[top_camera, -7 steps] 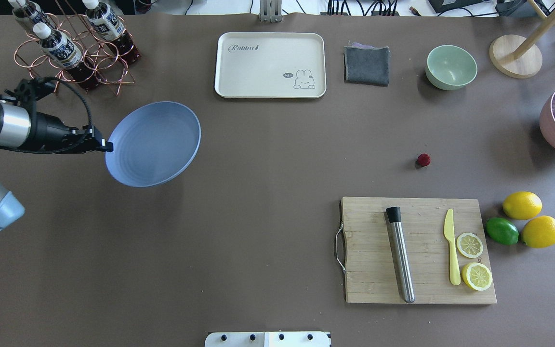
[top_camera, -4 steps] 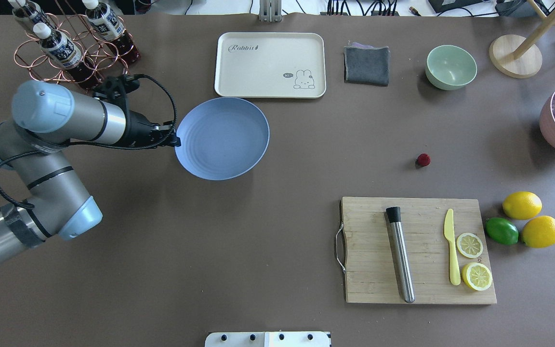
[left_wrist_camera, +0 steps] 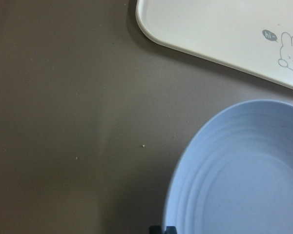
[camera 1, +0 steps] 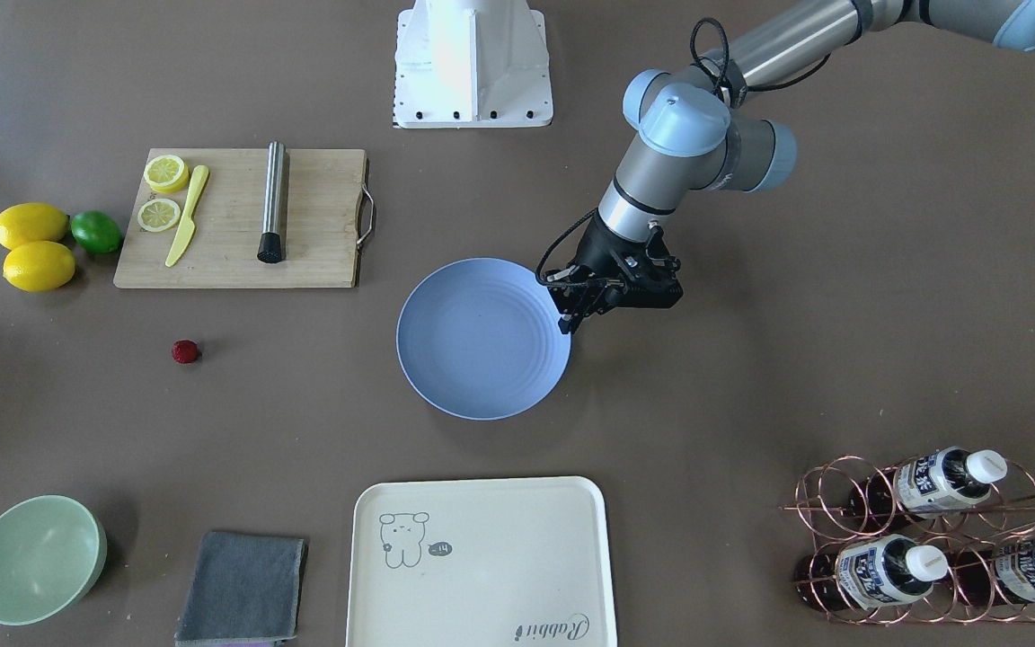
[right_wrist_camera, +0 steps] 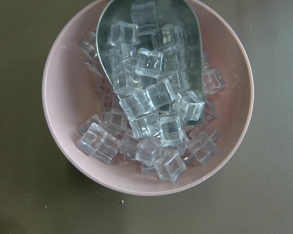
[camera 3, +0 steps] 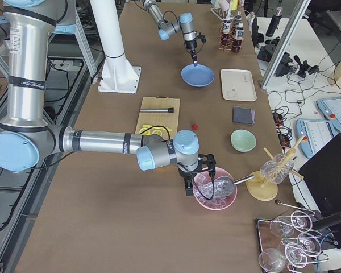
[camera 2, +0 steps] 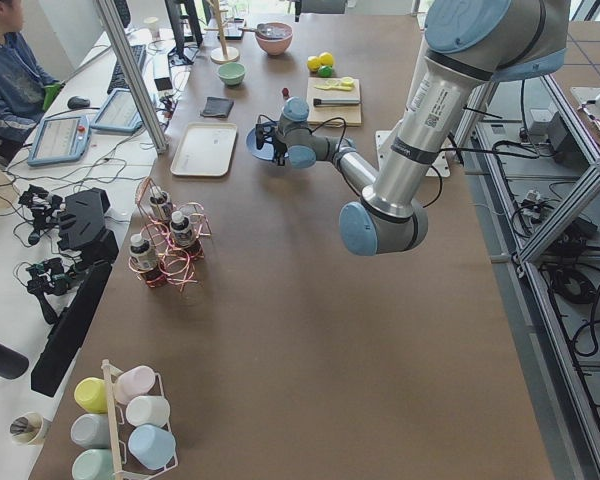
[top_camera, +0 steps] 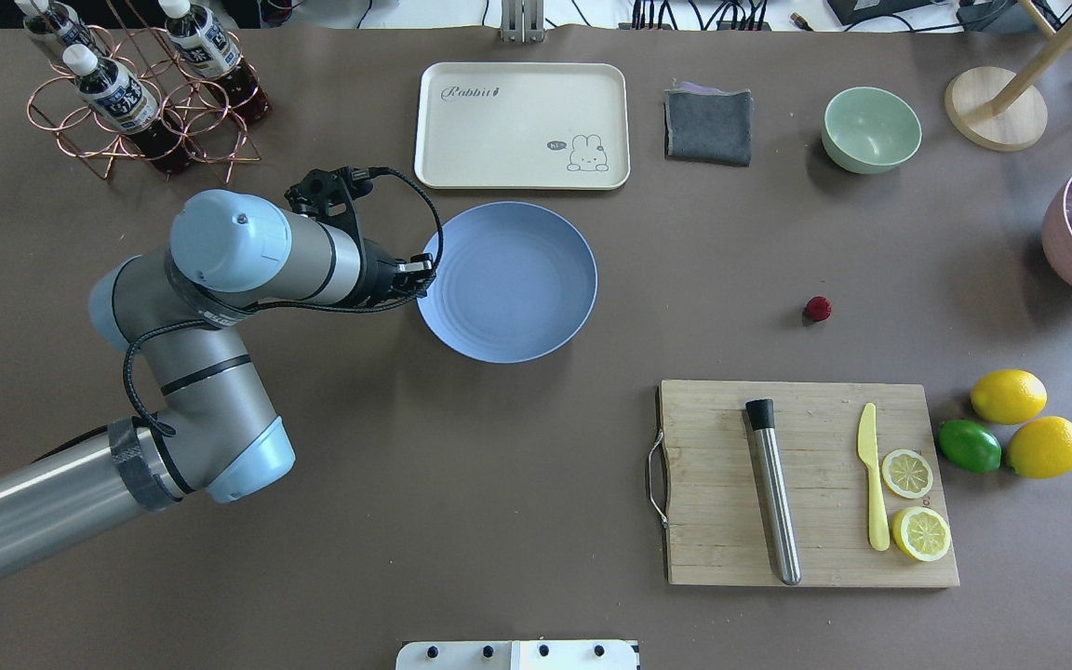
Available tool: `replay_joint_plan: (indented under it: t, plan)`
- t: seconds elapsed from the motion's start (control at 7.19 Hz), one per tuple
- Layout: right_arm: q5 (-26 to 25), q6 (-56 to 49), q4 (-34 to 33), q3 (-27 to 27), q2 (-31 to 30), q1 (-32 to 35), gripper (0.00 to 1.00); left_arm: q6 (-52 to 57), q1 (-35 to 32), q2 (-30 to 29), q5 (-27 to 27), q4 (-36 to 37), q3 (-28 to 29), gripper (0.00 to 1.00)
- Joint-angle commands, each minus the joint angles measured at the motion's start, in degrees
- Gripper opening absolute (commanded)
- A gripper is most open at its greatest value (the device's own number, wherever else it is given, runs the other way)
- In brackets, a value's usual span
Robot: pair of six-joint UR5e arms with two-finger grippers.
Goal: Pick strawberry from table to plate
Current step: 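Slide the blue plate with the left gripper toward the table center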
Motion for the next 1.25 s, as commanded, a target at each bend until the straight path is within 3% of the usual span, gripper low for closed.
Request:
replay_joint_plan:
  t: [0.0, 0.42, 0.56, 0.7, 0.83, 1.11]
  plan:
    - [0.03, -0.01, 0.05, 0.02, 0.00, -0.02, 1.00, 0.17, 2.55, -0.15, 2.89, 0.30, 0.49, 0.00]
    - [0.03, -0.01, 0.05, 0.02, 0.00, -0.02, 1.00, 1.30, 3.35, 0.29, 3.07, 0.03, 0.49, 0.00]
    - [-0.06, 0.08, 0.05, 0.02, 0.00, -0.02, 1.00, 3.83, 3.18, 0.46, 2.81, 0.03, 0.23, 0.32]
    - [0.03, 1.21, 0.05, 0.11, 0.35, -0.20, 1.00, 6.30, 2.57, 1.60, 2.63, -0.05, -0.38, 0.97]
    - [0.12, 3.66, -0.04, 0.89, 1.83, -0.55, 1.00, 8.76, 0.30, 3.70, 1.41, 0.38, -3.43, 0.98]
    - [0.29, 11.28, -0.13, 1.95, 5.17, -4.31, 1.00, 16.12, -9.42, 10.10, -11.11, 0.65, -7.05, 0.98]
